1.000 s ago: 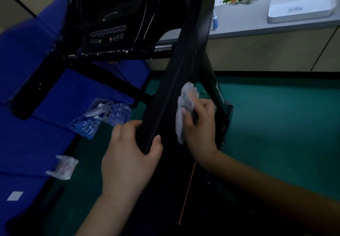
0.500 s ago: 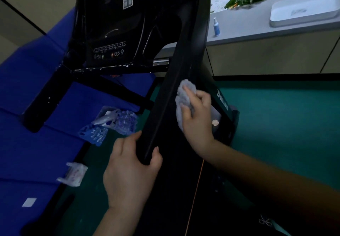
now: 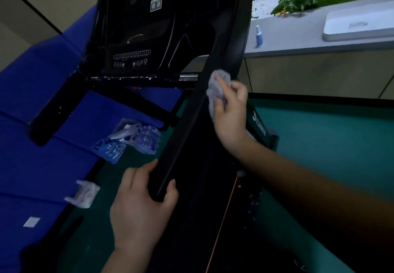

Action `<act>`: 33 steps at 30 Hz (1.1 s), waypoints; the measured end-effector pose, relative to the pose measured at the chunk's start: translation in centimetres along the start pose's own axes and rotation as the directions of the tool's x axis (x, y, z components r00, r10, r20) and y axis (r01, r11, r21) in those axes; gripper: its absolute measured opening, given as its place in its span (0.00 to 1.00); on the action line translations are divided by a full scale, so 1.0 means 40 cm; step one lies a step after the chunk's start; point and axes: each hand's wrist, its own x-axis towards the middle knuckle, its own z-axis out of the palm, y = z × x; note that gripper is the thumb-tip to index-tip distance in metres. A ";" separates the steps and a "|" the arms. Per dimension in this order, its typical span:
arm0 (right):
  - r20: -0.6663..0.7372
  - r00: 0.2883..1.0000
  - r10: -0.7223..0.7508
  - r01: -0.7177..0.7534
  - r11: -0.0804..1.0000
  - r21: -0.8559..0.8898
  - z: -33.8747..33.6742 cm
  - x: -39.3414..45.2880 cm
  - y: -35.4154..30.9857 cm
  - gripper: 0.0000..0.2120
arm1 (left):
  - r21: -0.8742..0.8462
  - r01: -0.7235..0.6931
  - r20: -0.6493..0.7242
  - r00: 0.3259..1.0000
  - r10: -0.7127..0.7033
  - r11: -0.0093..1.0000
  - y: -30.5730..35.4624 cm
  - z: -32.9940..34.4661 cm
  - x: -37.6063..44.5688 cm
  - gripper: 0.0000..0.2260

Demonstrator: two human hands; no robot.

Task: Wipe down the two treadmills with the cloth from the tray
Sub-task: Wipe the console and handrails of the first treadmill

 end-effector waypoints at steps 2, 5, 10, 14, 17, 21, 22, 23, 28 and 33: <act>-0.003 0.999 0.039 -0.039 0.999 -0.002 -0.008 0.088 0.005 0.23 | -0.016 0.022 0.006 1.000 -0.022 1.000 -0.001 0.002 -0.001 0.21; -0.022 0.995 0.099 -0.099 0.995 -0.014 -0.014 0.116 0.027 0.22 | -0.031 0.036 0.024 0.999 -0.035 0.999 -0.002 0.000 -0.002 0.22; 0.084 0.995 0.057 -0.052 0.997 -0.057 -0.015 -0.141 0.004 0.24 | -0.043 0.041 0.036 0.999 -0.039 0.998 -0.008 0.001 0.000 0.22; 0.225 0.951 -0.210 0.231 0.970 -0.069 -0.025 -0.207 -0.024 0.25 | -0.063 0.033 0.029 0.999 -0.032 0.997 -0.011 0.002 -0.001 0.21; 0.184 0.952 -0.246 0.272 0.954 -0.130 -0.015 -0.089 -0.021 0.22 | -0.111 0.024 0.004 1.000 -0.023 0.994 -0.016 0.004 -0.002 0.20; 0.054 0.997 -0.064 0.067 0.996 -0.067 0.005 -0.027 -0.022 0.22 | -0.178 0.016 0.009 1.000 -0.015 0.984 -0.026 0.005 -0.006 0.23; 0.026 0.999 -0.027 0.028 0.999 -0.047 0.009 -0.044 -0.022 0.22 | -0.204 0.016 0.016 1.000 -0.013 0.979 -0.031 0.003 -0.005 0.23; -0.002 1.000 0.008 -0.008 0.999 -0.040 0.010 -0.074 -0.022 0.21 | -0.224 0.012 0.028 1.000 -0.006 0.974 -0.035 0.002 -0.003 0.23; 0.138 0.989 0.050 -0.052 0.999 0.013 0.001 -0.345 -0.035 0.24 | -0.237 -0.030 0.131 0.989 0.063 0.971 -0.059 -0.024 -0.010 0.23; 0.173 0.985 -0.018 0.021 1.000 -0.013 -0.001 -0.398 -0.029 0.22 | -0.283 -0.008 0.223 0.972 0.074 0.959 -0.110 -0.059 -0.051 0.29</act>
